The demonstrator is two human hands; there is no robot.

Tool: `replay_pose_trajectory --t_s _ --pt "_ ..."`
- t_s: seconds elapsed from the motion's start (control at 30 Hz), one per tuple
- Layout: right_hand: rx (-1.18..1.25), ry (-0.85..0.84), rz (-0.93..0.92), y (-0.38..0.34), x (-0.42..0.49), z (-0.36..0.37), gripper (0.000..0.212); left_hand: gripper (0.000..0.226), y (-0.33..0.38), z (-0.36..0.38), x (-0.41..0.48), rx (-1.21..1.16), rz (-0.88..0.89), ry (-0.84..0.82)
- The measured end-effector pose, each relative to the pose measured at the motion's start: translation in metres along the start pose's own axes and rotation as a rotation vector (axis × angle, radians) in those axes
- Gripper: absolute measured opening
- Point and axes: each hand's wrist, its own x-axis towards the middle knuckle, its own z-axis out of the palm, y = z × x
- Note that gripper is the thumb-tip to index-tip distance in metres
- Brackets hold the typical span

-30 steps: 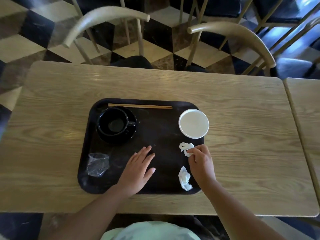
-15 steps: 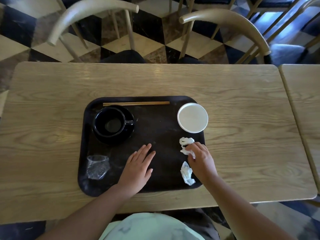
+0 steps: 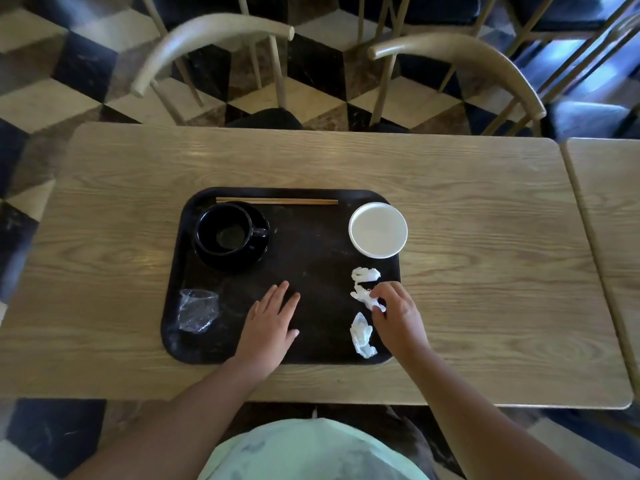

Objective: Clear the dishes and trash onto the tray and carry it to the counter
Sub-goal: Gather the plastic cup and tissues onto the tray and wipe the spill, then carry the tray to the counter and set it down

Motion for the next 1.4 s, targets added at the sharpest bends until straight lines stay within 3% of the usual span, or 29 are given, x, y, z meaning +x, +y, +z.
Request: replay_pose_trajectory --t_s 0.2,0.43,0.6,0.73,0.83,1.0,1.23,1.4 --pt "0.037 0.017 -0.085 -0.006 -0.017 -0.016 0.023 0.07 0.018 -0.006 -0.016 -0.001 -0.121 -0.055" --pt "0.062 -0.053 -0.037 -0.006 -0.022 -0.03 0.015 0.053 0.014 -0.046 -0.036 -0.297 -0.234 -0.041" --pt "0.079 0.011 0.114 0.0 -0.014 -0.04 0.016 0.024 -0.014 -0.085 -0.048 -0.623 -0.354 0.135" --pt "0.042 0.15 0.124 -0.001 -0.002 -0.042 0.016 0.01 -0.056 -0.109 -0.051 -0.746 -0.408 0.263" --pt "-0.028 0.256 0.13 -0.001 0.008 -0.038 0.016 0.011 -0.095 -0.118 -0.044 -0.755 -0.451 0.362" --pt "-0.018 0.275 0.306 0.003 0.026 -0.024 0.024 0.018 -0.156 -0.112 -0.02 -0.663 -0.545 0.507" --pt "-0.034 0.313 0.393 0.012 0.047 -0.001 0.013 0.032 -0.182 -0.079 0.019 -0.641 -0.619 0.444" --pt "-0.082 0.309 0.39 0.019 0.055 0.01 0.008 0.022 -0.185 -0.059 0.028 -0.614 -0.526 0.379"
